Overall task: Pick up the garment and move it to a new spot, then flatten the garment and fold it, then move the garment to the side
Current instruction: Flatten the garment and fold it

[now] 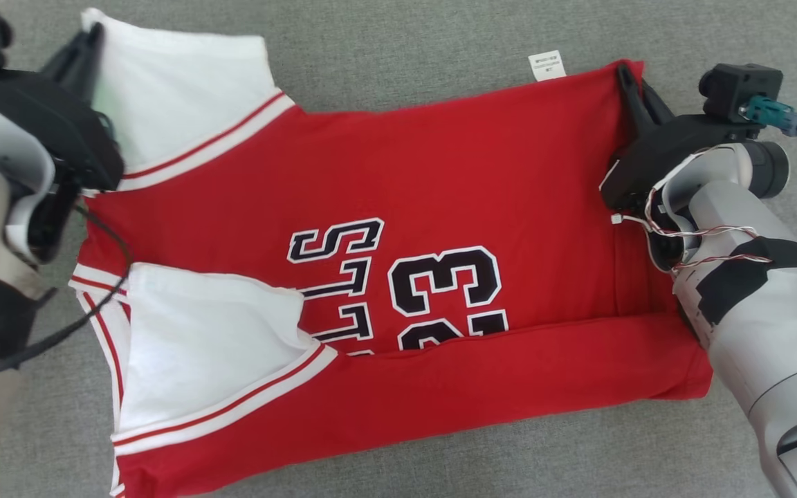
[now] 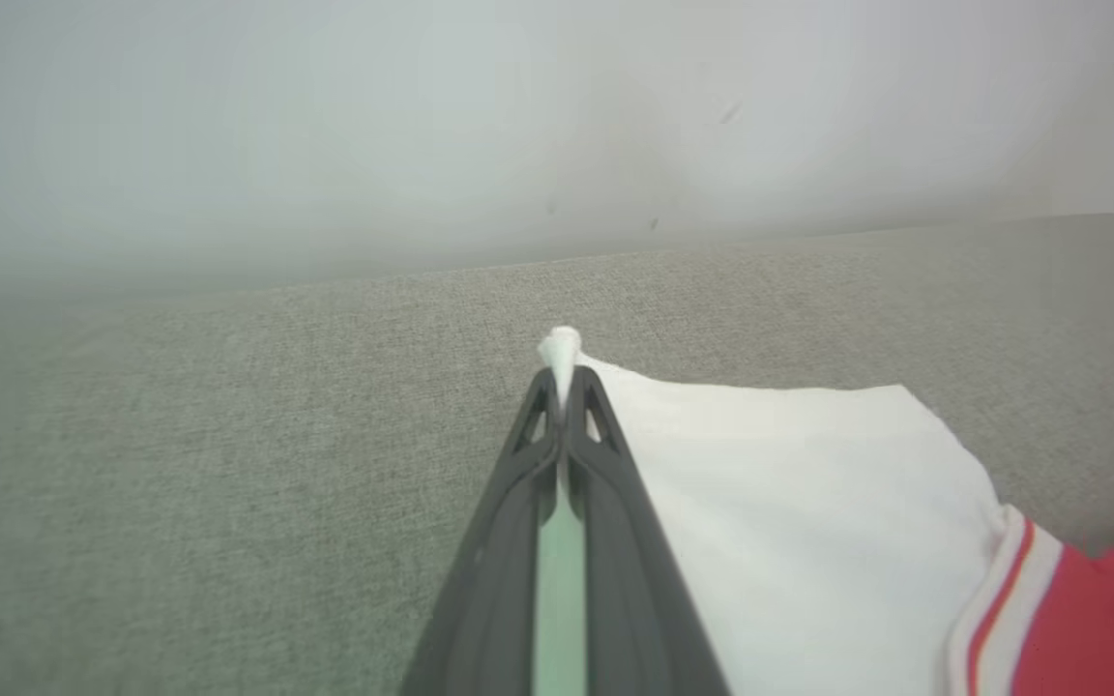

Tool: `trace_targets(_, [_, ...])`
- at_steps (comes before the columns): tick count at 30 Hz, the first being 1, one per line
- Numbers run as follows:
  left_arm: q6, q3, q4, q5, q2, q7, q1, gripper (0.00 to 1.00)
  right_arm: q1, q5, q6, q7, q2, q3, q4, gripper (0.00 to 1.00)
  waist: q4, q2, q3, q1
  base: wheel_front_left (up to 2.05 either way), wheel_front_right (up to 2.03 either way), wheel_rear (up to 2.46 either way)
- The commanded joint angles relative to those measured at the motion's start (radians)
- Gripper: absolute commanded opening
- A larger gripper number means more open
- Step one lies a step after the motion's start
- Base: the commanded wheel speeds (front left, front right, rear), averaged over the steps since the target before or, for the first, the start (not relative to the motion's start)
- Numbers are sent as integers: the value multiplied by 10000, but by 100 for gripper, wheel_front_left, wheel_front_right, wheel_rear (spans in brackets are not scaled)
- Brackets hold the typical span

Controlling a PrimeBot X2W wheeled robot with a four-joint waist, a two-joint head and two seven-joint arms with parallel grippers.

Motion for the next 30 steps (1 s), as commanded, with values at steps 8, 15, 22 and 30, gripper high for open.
trace_targets(8, [-17,-202,-2,-248,-176,-999,489,0,928,1053,5,-299,-456,413,-840,0,220,-1,-558,0,0,0,0])
trace_targets(15, [-29,-247,-770,-670,-144,-1594,1375,0,1975,1628,5,-363,-977,869,-1989,0,342,-1,-1157,0,0,0,0])
trace_targets(22, [-31,-324,-2293,-919,127,-2340,2937,0,3375,1770,5,-358,-1583,571,-3627,0,542,-1,-1668,0,0,0,0])
trace_targets(30, [509,-376,-4289,-932,267,-3052,5730,0,5475,1818,5,-359,-1889,-147,-4999,0,852,-1,-2172,0,0,0,0])
